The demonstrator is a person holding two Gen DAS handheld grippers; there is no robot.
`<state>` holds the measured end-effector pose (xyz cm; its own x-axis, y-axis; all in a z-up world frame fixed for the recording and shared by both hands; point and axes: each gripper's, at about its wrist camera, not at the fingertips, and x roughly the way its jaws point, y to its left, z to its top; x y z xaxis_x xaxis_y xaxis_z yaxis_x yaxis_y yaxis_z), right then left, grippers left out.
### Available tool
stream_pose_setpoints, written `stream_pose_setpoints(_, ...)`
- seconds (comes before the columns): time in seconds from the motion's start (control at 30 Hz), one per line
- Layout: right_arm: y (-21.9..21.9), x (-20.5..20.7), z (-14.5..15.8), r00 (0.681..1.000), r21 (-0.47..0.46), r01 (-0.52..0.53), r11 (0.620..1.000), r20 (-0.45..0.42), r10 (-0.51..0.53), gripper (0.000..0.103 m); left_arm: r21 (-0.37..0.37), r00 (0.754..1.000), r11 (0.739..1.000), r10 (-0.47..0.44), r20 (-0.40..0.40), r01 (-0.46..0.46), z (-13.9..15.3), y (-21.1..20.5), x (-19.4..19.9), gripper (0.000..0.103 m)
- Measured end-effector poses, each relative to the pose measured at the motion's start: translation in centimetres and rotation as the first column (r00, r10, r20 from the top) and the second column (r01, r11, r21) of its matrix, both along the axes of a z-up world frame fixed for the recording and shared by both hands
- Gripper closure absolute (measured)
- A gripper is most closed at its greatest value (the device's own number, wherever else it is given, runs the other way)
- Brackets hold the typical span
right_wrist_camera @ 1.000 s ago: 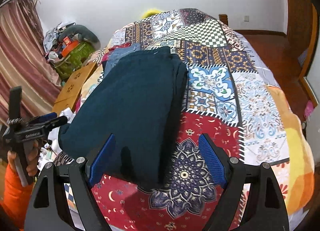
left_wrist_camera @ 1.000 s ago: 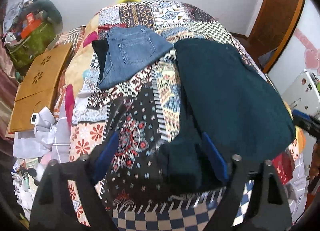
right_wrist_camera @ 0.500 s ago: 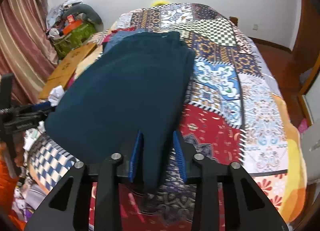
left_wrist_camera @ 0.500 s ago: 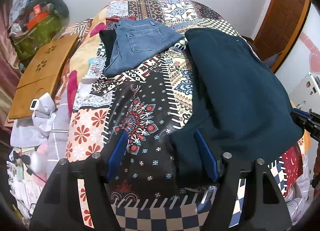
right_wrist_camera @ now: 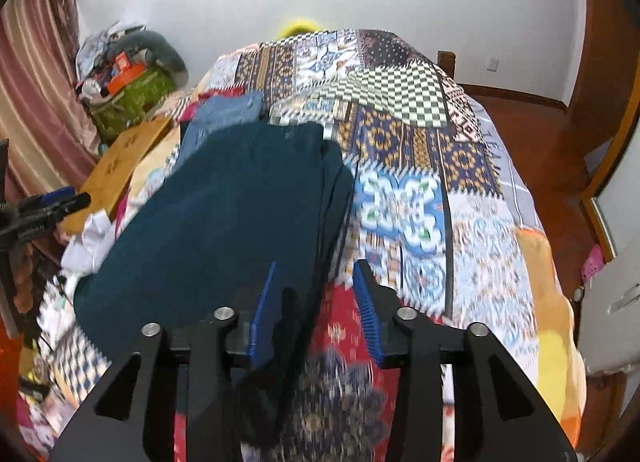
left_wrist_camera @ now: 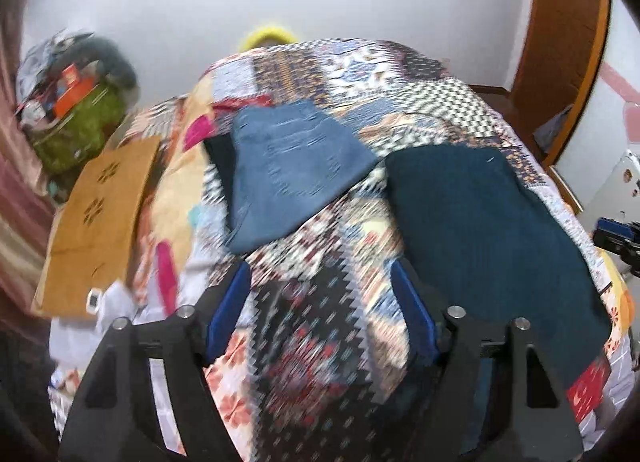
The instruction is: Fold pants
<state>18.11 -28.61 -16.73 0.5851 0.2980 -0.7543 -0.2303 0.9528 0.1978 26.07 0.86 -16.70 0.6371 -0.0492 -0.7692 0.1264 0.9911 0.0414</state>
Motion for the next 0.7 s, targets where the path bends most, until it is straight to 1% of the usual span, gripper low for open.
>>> stream_pose_setpoints(0.1,0.7,2.4,0.0,1.000,0.001,-0.012,1.000,0.007,0.012,0.064,0.019,0.999,0.998,-0.054,-0.002,0.054,-0.1,-2.4,2.6,0.026)
stream_pose_setpoints(0.2,1.2,4.7,-0.3,0.999,-0.006,-0.032,0.999,0.002,0.032,0.064,0.016,0.994,0.994,-0.109,-0.031,0.110,-1.0,-4.6,5.3,0.025)
stream_pose_setpoints(0.33,1.9,7.8,-1.1,0.998,-0.003,-0.058,0.998,-0.009,0.058,0.064,0.013,0.992,0.995,-0.096,-0.078,0.098,-2.6,-6.0,8.9,0.025)
stream_pose_setpoints(0.43,2.5,10.3,-2.1,0.996,0.014,-0.076,0.997,-0.046,0.077,0.064,-0.007,0.989,0.996,-0.089,-0.120,0.089,-3.9,-6.5,11.1,0.025)
stream_pose_setpoints(0.53,3.3,11.9,-2.9,0.993,-0.018,-0.101,0.995,-0.055,0.100,0.064,-0.017,0.984,0.996,-0.094,-0.150,0.093,-5.1,-6.8,12.6,0.025)
stream_pose_setpoints(0.57,3.6,12.3,-3.2,0.992,-0.029,-0.114,0.993,-0.055,0.112,0.068,-0.008,0.983,0.996,-0.092,-0.156,0.092,-5.5,-6.8,13.0,0.025)
stream_pose_setpoints(0.6,3.8,12.6,-3.4,0.990,-0.030,-0.132,0.991,-0.047,0.131,0.079,-0.003,0.983,0.996,-0.088,-0.160,0.089,-5.9,-6.8,13.3,0.025)
stream_pose_setpoints(0.67,4.1,13.0,-3.8,0.987,-0.045,-0.155,0.987,-0.037,0.153,0.088,-0.007,0.981,0.996,-0.087,-0.172,0.087,-6.7,-6.7,13.8,0.025)
stream_pose_setpoints(0.7,4.0,13.3,-4.0,0.986,-0.047,-0.162,0.986,-0.035,0.160,0.089,-0.007,0.981,0.996,-0.085,-0.173,0.085,-7.0,-6.6,14.0,0.025)
